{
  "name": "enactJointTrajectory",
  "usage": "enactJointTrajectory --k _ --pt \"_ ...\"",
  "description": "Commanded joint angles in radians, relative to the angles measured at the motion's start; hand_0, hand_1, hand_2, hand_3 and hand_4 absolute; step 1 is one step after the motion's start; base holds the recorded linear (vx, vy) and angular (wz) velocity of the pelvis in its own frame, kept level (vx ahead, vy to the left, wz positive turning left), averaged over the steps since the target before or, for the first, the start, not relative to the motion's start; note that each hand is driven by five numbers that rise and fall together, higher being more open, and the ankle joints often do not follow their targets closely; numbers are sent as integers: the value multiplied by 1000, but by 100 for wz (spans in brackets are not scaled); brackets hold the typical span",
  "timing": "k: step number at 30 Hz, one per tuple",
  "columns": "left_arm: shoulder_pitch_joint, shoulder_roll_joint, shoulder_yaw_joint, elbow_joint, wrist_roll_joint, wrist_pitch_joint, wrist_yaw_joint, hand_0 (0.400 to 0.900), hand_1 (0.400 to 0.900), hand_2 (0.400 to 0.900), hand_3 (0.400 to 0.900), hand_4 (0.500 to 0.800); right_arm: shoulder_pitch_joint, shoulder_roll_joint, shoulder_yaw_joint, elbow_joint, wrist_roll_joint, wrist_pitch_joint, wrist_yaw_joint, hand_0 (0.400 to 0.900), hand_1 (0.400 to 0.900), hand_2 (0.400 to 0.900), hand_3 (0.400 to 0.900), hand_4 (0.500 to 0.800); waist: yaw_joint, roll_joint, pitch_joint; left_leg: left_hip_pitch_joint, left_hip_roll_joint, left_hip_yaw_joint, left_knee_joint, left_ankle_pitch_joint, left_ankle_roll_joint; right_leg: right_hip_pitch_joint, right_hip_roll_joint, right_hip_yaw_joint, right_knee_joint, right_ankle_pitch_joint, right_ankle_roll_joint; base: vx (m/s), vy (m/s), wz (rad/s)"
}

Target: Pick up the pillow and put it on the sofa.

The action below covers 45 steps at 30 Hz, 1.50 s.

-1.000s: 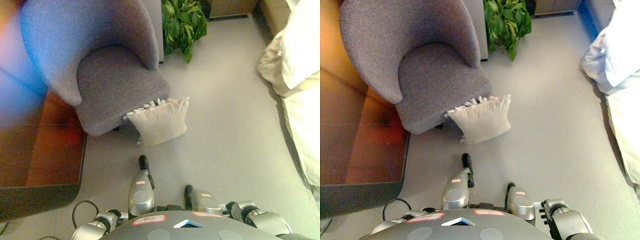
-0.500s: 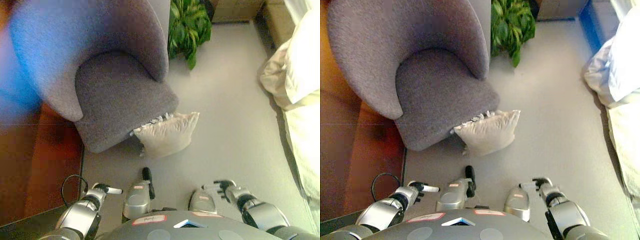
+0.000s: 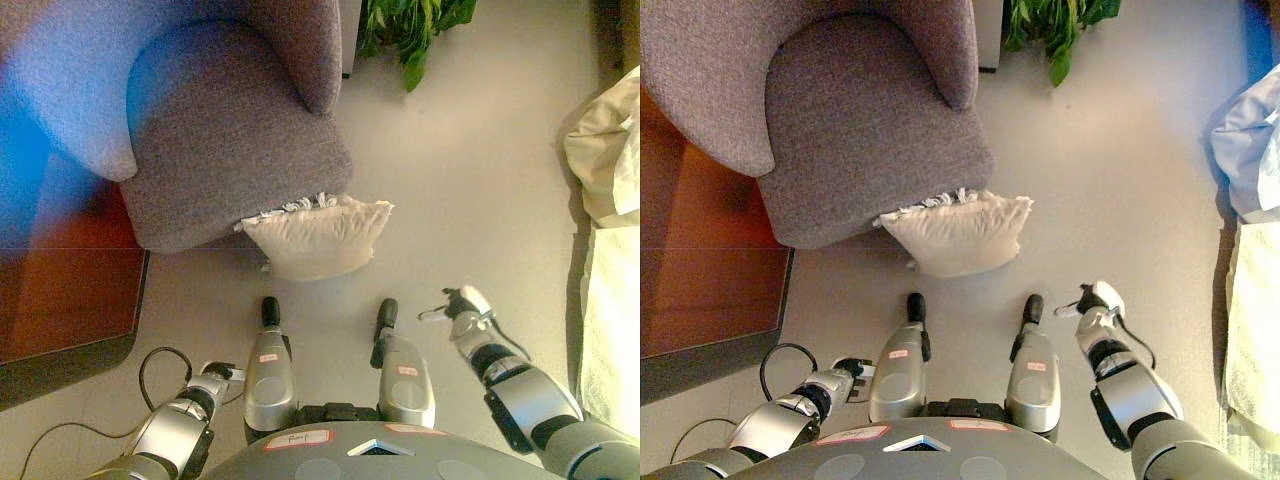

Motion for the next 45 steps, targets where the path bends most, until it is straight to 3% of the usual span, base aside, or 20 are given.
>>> enactJointTrajectory --k 1,10,15,21,29,45 --pt "-75 64 -41 41 -7 31 -16 900 900 900 900 800 -114 -32 35 -3 -88 25 -92 900 900 900 900 800 43 -4 35 -51 -49 -41 54 -36 47 -46 -136 45 44 27 74 12 -6 11" --pt "-184 58 -68 33 -124 102 -3 900 900 900 900 800 -380 -147 139 -28 -267 75 -45 900 900 900 900 800 70 25 103 -125 -78 -60 9 7 50 -130 -135 38 81 13 79 -19 5 8" --pt "-234 36 -75 31 -175 155 22 900 900 900 900 800 -524 -179 204 -32 -287 99 65 900 900 900 900 800 90 37 132 -173 -98 -60 -11 29 59 -177 -127 32 96 5 75 -9 19 10" --pt "-248 18 -78 20 -231 171 43 900 900 900 900 800 -631 -203 270 -54 -330 138 137 900 900 900 900 800 99 52 160 -225 -111 -60 13 32 68 -231 -123 36 130 -6 64 14 37 6" --pt "-241 7 -87 2 -287 160 55 900 900 900 900 800 -769 -246 348 -65 -425 182 221 900 900 900 900 800 117 98 192 -275 -128 -68 -8 62 71 -308 -109 45 199 -37 52 4 58 4" --pt "-178 -12 -96 -61 -364 133 56 900 900 900 900 800 -901 -287 427 -85 -484 149 302 900 900 900 900 800 140 189 197 -432 -159 -80 13 99 77 -511 -114 70 297 -55 38 -6 68 6"
